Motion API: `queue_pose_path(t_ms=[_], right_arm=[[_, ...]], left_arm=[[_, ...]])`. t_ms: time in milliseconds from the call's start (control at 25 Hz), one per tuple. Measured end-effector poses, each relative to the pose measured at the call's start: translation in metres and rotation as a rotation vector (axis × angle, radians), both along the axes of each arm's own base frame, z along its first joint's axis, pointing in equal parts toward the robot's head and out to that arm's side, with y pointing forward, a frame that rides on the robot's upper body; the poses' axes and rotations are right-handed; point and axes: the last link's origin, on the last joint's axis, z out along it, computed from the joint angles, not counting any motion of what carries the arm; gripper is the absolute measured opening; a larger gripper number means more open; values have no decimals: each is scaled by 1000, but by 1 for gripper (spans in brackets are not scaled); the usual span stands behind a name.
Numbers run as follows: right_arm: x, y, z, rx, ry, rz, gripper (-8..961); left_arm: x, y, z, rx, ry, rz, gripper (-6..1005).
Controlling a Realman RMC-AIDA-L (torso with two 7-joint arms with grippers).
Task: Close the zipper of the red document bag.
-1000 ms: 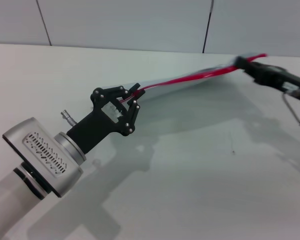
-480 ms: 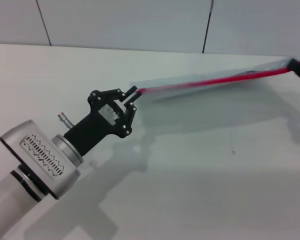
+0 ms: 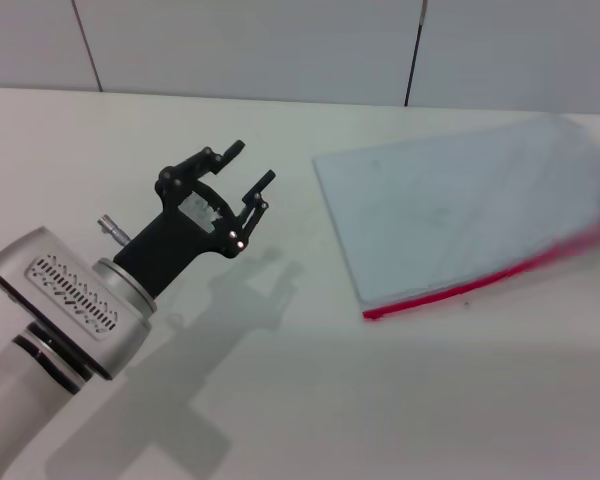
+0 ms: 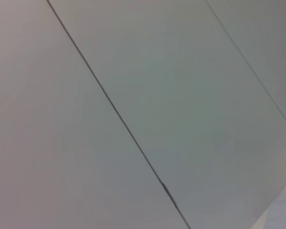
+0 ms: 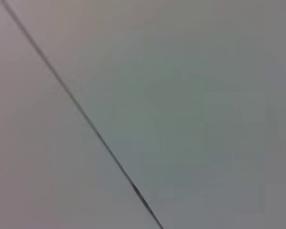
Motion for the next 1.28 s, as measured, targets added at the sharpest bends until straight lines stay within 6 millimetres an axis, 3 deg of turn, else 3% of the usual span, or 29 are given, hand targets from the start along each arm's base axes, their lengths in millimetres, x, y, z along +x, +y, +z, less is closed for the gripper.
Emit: queue_pose_path(t_ms=[240,360,600,960,1280], right_arm=[[-12,-10,-2,101,-62,140,272],[-19,-18,-6,171,-100,214,390],[-32,-27,-24,312,-252,314,591],[-44,-43,-47,551,-501,310,591],[-39,-46,-44,611,-515,230,589]], left_arm=[[-2,3,6,40,-29,30,353],[-4,3,10,52,-44,41,449],[-10,4,27,97,-173,84,447],[-27,-2,64,148,-414,111,443],[-38,-5,81,215,-522,156,440]])
